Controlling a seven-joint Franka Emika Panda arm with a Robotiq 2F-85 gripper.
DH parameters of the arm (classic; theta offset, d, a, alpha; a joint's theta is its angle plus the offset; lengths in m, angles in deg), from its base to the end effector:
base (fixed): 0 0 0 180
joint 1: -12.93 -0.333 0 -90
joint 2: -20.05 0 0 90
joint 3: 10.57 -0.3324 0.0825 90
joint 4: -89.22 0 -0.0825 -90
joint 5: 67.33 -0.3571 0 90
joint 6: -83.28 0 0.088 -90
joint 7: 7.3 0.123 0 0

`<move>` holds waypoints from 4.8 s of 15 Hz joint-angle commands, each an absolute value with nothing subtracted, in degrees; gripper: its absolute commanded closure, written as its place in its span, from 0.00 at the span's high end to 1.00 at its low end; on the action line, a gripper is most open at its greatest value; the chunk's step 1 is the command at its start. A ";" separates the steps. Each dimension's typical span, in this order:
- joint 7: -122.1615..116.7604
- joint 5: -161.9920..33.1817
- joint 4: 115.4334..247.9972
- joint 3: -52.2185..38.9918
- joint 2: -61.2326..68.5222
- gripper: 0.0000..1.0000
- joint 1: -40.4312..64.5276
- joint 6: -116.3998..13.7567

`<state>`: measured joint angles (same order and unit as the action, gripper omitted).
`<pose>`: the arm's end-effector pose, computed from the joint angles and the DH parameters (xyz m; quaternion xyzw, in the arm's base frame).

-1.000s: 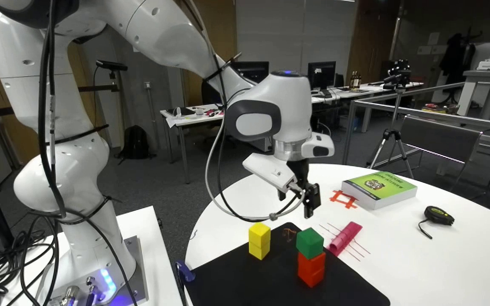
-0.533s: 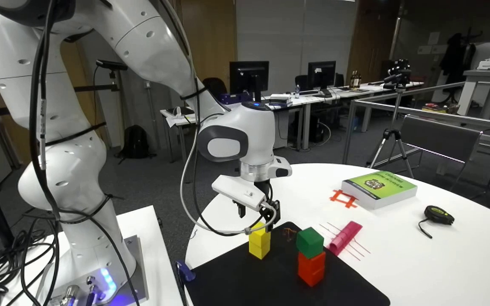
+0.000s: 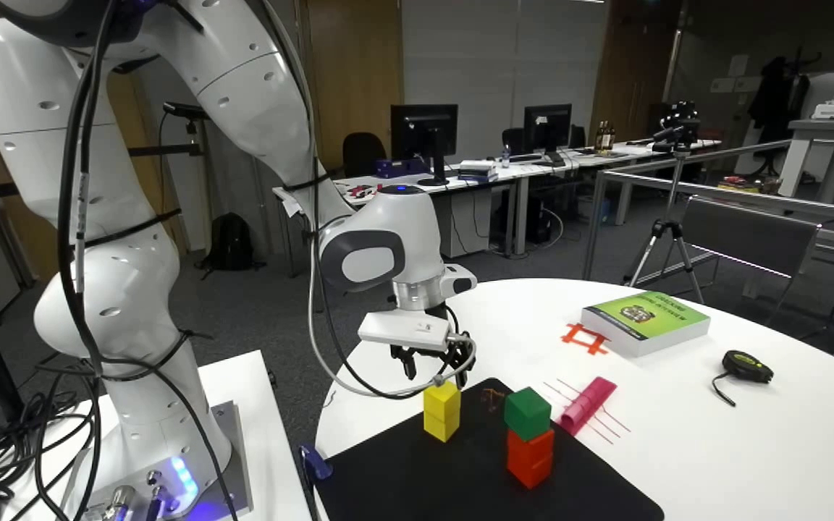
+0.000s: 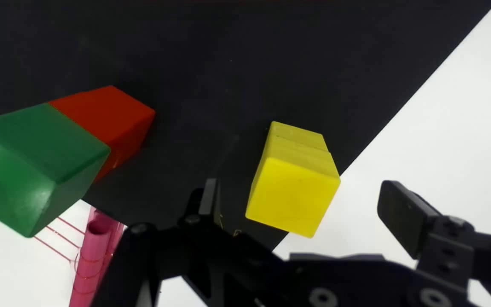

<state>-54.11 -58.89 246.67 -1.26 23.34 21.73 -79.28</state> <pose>0.3804 -0.1164 0.2749 0.9468 0.3126 0.0495 0.0581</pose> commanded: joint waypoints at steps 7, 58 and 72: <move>-42.44 -58.66 246.93 -1.74 18.70 1.00 21.54 -86.06; -37.39 -61.70 240.12 -0.64 32.88 0.33 19.43 -65.14; -27.35 -58.84 221.84 4.39 22.89 0.33 24.76 -55.22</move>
